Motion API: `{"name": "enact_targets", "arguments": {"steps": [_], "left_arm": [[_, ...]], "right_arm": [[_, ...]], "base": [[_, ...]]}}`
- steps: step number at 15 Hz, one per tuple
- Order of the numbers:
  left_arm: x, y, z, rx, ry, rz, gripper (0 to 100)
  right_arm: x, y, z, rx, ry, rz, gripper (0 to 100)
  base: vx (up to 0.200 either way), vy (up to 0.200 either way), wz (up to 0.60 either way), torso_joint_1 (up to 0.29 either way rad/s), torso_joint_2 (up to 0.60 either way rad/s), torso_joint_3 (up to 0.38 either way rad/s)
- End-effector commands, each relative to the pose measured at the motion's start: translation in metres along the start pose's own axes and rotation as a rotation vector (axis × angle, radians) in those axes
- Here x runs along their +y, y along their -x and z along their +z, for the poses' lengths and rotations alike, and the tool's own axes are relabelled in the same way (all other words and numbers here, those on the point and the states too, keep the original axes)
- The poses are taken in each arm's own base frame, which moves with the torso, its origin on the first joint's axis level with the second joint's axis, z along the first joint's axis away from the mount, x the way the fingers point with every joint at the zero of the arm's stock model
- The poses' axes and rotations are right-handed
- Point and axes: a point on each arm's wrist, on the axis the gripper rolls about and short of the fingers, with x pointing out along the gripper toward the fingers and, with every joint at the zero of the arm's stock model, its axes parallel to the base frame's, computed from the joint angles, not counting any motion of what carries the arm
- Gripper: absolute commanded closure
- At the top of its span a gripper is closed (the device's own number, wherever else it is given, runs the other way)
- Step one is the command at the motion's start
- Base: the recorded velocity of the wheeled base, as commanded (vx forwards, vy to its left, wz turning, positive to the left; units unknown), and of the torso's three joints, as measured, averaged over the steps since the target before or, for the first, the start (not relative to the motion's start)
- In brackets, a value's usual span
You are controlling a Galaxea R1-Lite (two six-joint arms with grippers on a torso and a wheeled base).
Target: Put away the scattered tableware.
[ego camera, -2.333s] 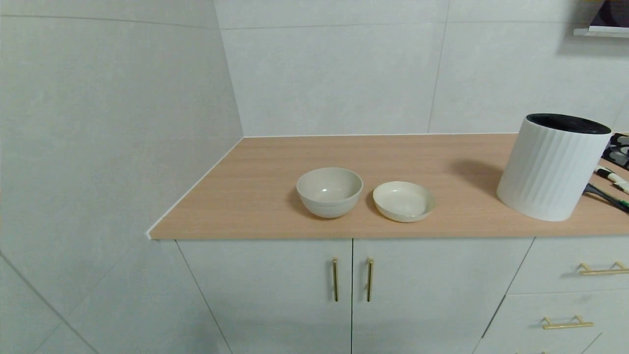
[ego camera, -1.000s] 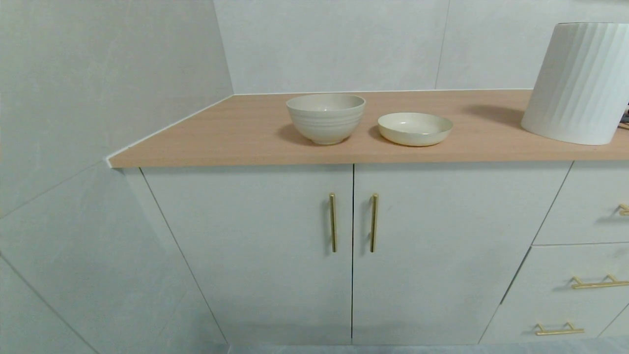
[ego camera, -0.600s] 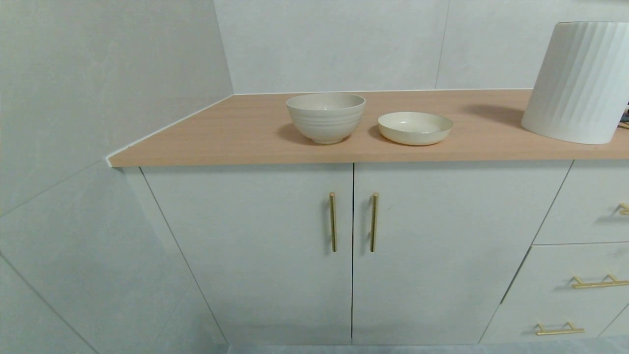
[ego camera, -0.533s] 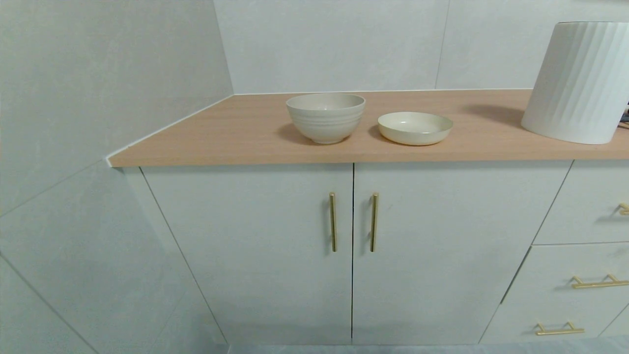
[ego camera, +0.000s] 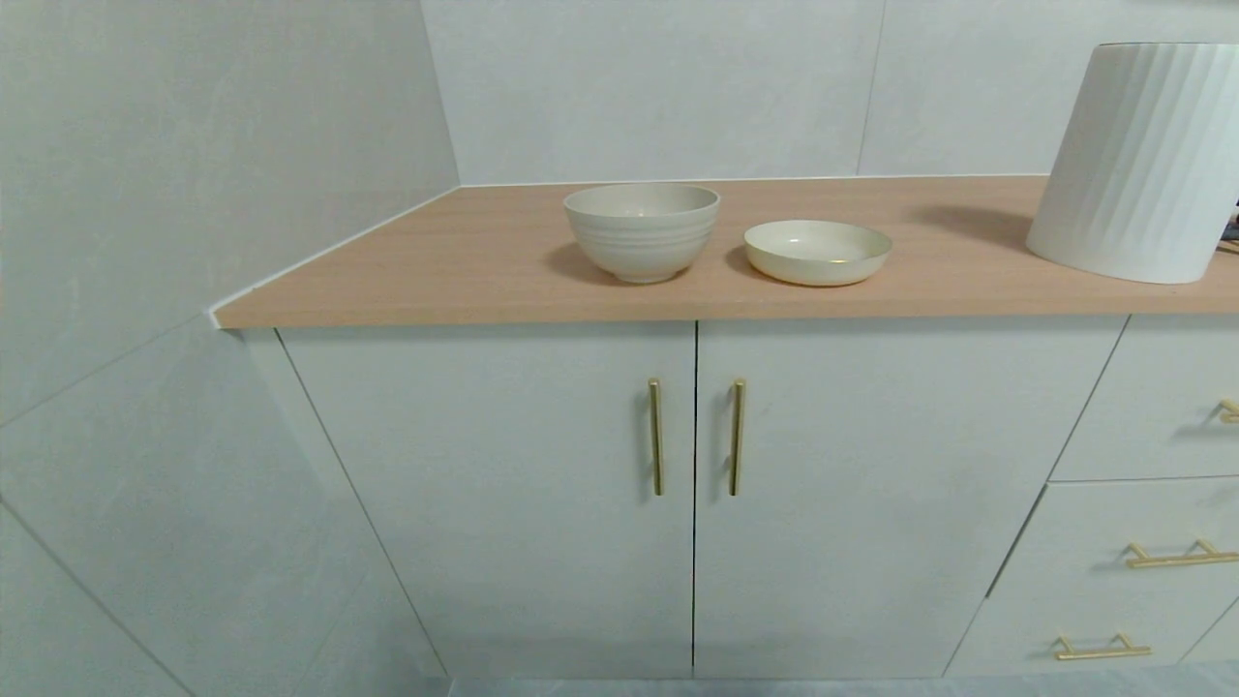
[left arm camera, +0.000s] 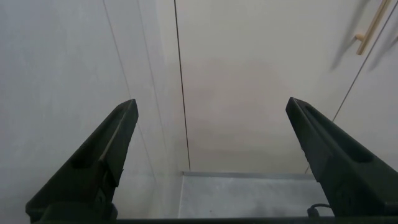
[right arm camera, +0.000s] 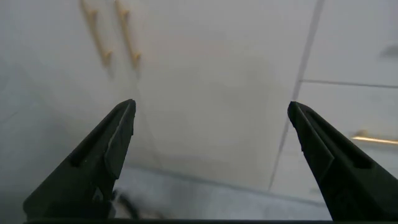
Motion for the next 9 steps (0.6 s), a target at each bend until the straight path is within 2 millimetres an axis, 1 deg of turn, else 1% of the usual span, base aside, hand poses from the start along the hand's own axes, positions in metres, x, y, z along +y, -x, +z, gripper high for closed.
{"name": "enact_targets", "arguments": {"steps": [1,3,4,5,6,7,8,9], "left_arm": [[0.000,0.000,0.000,0.000,0.000,0.001,0],[0.000,0.000,0.000,0.000,0.000,0.001,0],[0.000,0.000,0.000,0.000,-0.003,0.002,0],[0.000,0.000,0.000,0.000,-0.003,0.001,0],[0.000,0.000,0.000,0.000,-0.005,0.001,0],[0.000,0.000,0.000,0.000,-0.006,0.001,0],[0.000,0.000,0.000,0.000,-0.006,0.001,0],[0.000,0.000,0.000,0.000,-0.006,0.001,0]], "right_arm": [[-0.004,-0.034,0.028,0.211,-0.058,0.107,0],[-0.006,-0.066,0.044,0.346,-0.085,0.199,0],[-0.003,-0.083,0.051,0.407,-0.091,0.245,0],[0.000,-0.093,0.054,0.441,-0.092,0.263,0],[0.008,-0.115,0.060,0.501,-0.091,0.318,0],[0.016,-0.130,0.061,0.534,-0.097,0.366,0],[0.029,-0.155,0.063,0.555,-0.098,0.426,0],[0.037,-0.176,0.063,0.548,-0.092,0.448,0]], "base": [[0.000,0.000,0.00,0.000,0.00,0.000],[0.000,0.000,0.00,0.000,0.00,0.000],[0.000,0.000,0.00,0.000,0.00,0.000],[0.000,0.000,0.00,0.000,0.00,0.000],[0.000,0.000,0.00,0.000,0.00,0.000],[0.000,0.000,0.00,0.000,0.00,0.000],[0.000,0.000,0.00,0.000,0.00,0.000],[0.000,0.000,0.00,0.000,0.00,0.000]]}}
